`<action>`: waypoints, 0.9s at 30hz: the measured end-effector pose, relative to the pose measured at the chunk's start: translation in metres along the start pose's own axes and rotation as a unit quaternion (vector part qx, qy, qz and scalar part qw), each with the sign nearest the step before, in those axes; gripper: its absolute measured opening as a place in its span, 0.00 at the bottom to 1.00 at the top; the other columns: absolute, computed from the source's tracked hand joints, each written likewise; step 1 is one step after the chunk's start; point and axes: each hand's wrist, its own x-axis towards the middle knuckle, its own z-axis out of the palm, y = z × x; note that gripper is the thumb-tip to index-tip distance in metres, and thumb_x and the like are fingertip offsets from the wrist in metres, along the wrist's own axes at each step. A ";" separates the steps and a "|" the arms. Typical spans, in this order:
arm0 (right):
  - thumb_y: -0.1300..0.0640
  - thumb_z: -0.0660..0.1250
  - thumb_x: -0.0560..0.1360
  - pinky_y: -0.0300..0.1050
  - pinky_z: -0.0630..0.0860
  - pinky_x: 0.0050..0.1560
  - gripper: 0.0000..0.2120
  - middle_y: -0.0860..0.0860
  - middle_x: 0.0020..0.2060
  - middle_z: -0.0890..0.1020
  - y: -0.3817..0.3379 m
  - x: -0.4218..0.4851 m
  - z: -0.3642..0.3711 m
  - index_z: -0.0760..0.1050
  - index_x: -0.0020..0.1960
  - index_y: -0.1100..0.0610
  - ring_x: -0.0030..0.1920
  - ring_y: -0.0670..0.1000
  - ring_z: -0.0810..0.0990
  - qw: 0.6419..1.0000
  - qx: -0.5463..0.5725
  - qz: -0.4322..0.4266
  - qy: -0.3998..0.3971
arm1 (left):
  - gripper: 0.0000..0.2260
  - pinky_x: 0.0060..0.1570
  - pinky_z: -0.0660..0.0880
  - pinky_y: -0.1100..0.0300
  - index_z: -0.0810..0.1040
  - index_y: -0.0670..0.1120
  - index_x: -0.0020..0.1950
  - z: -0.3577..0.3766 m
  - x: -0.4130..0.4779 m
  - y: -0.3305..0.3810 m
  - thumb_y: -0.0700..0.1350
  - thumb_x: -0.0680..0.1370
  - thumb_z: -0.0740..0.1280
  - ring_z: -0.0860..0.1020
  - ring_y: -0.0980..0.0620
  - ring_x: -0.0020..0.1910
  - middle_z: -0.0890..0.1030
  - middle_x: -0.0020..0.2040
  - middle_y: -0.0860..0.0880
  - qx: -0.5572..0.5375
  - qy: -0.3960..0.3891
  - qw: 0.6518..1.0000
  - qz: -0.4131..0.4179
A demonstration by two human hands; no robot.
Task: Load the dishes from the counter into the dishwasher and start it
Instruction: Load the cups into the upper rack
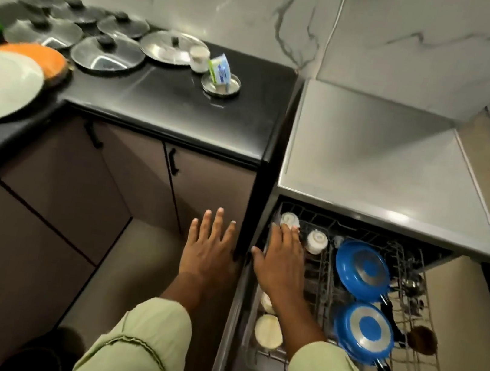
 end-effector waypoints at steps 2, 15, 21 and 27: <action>0.45 0.61 0.80 0.52 0.49 0.78 0.33 0.55 0.79 0.54 -0.040 -0.001 0.002 0.54 0.79 0.56 0.79 0.55 0.46 1.000 -0.004 -0.011 0.013 | 0.35 0.77 0.41 0.42 0.42 0.49 0.82 0.000 -0.009 -0.039 0.55 0.80 0.57 0.38 0.39 0.79 0.38 0.80 0.41 0.012 0.005 1.000 -0.008; 0.45 0.61 0.80 0.52 0.51 0.78 0.34 0.54 0.79 0.54 -0.224 0.027 0.015 0.51 0.80 0.55 0.79 0.54 0.46 0.993 0.007 -0.098 0.059 | 0.33 0.78 0.42 0.43 0.44 0.49 0.82 -0.063 -0.015 -0.216 0.49 0.81 0.58 0.39 0.39 0.79 0.40 0.81 0.41 -0.011 0.110 0.992 -0.054; 0.45 0.62 0.80 0.50 0.50 0.78 0.34 0.53 0.79 0.55 -0.249 0.075 0.011 0.52 0.80 0.55 0.79 0.53 0.46 0.992 0.023 -0.097 0.073 | 0.33 0.78 0.42 0.43 0.44 0.49 0.82 -0.079 0.014 -0.243 0.49 0.81 0.58 0.40 0.40 0.79 0.40 0.81 0.42 -0.011 0.120 0.991 -0.053; 0.45 0.62 0.79 0.50 0.51 0.78 0.34 0.53 0.78 0.57 -0.274 0.141 0.016 0.53 0.79 0.55 0.79 0.54 0.48 0.991 0.040 -0.105 0.078 | 0.34 0.77 0.41 0.43 0.44 0.50 0.82 -0.097 0.069 -0.277 0.50 0.81 0.58 0.39 0.40 0.79 0.40 0.81 0.42 0.009 0.107 0.991 -0.077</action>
